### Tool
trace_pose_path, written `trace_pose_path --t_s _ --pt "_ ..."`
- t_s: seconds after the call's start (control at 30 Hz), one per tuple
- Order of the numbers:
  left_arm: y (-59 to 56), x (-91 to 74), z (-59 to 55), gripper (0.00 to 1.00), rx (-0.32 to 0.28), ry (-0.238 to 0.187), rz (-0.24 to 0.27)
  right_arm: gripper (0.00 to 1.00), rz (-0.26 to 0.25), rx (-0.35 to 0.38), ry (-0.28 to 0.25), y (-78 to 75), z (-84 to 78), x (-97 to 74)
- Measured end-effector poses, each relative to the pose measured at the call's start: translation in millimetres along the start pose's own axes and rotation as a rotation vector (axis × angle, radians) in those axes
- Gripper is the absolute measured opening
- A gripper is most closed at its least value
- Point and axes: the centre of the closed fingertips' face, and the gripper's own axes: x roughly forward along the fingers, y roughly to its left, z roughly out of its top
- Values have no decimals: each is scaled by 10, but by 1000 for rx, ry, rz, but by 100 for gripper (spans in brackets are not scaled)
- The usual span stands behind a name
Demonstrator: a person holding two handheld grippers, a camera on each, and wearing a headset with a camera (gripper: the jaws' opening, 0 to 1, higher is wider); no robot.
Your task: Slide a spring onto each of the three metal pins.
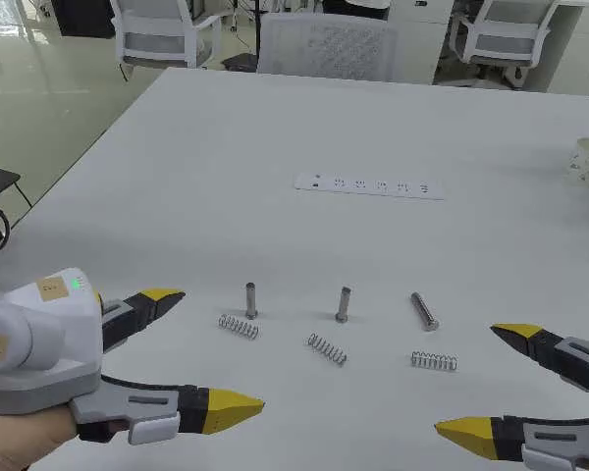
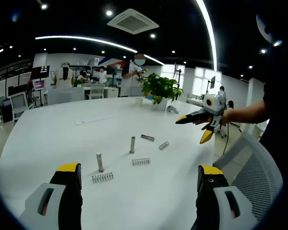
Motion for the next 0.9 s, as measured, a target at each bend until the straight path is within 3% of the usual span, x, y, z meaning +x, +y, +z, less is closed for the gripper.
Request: trace_pose_path --t_s 0.9 --pt "2 17 -18 98 1 14 -1 89 10 15 3 2 -52 47"
